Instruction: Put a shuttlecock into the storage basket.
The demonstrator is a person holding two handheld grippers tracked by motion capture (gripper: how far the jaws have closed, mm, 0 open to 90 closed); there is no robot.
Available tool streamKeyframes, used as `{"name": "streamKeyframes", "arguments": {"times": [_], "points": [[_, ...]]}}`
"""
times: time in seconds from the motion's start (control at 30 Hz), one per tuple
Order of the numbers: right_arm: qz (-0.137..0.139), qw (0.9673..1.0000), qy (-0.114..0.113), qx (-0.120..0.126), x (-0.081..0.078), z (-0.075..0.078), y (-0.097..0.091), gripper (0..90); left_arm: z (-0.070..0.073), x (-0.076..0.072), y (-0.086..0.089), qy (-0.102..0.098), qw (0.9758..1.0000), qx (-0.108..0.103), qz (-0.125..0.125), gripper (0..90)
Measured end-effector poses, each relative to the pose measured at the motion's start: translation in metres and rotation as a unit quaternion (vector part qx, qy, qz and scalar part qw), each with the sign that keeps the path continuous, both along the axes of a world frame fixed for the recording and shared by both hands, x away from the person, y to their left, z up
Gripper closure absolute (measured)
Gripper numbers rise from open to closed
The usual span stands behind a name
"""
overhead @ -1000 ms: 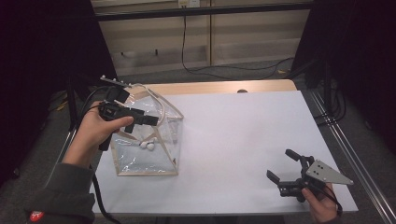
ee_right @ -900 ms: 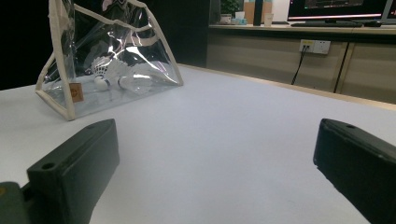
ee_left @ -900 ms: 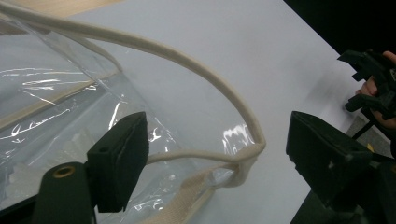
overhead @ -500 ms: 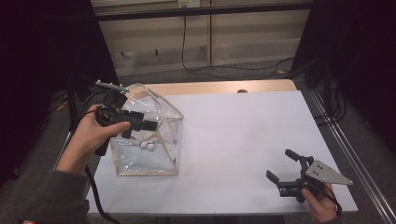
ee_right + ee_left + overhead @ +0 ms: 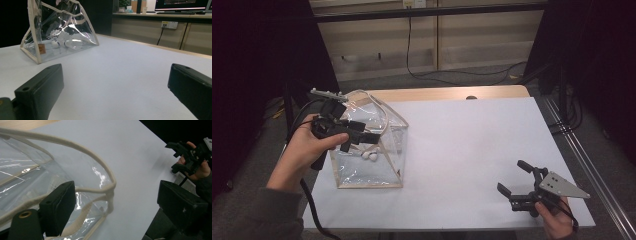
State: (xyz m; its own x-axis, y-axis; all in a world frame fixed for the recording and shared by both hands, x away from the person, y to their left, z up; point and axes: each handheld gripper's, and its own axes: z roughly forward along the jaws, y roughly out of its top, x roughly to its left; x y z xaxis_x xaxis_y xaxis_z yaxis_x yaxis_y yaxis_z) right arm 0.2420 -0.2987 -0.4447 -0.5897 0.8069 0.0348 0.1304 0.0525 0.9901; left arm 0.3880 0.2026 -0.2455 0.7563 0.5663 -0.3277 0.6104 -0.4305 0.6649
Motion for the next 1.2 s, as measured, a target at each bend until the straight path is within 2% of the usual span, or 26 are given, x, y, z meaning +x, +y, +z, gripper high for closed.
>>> {"name": "streamKeyframes", "arguments": {"times": [0.2, 0.67, 1.2], "points": [[0.000, 1.0000, 0.000, -0.001, 0.000, 0.000, 0.000, 0.1, -0.010, -0.008, -0.002, 0.004, 0.9998, 0.001, -0.018, 14.6], [0.001, 1.0000, 0.001, 0.000, -0.001, 0.001, 0.000, 0.1, -0.040, -0.019, -0.006, 0.016, 0.9994, -0.001, -0.030, 14.3], [0.000, 1.0000, -0.001, -0.001, -0.001, 0.001, 0.000, 0.1, -0.058, -0.026, -0.008, 0.021, 0.9990, 0.003, -0.040, 14.4]]}}
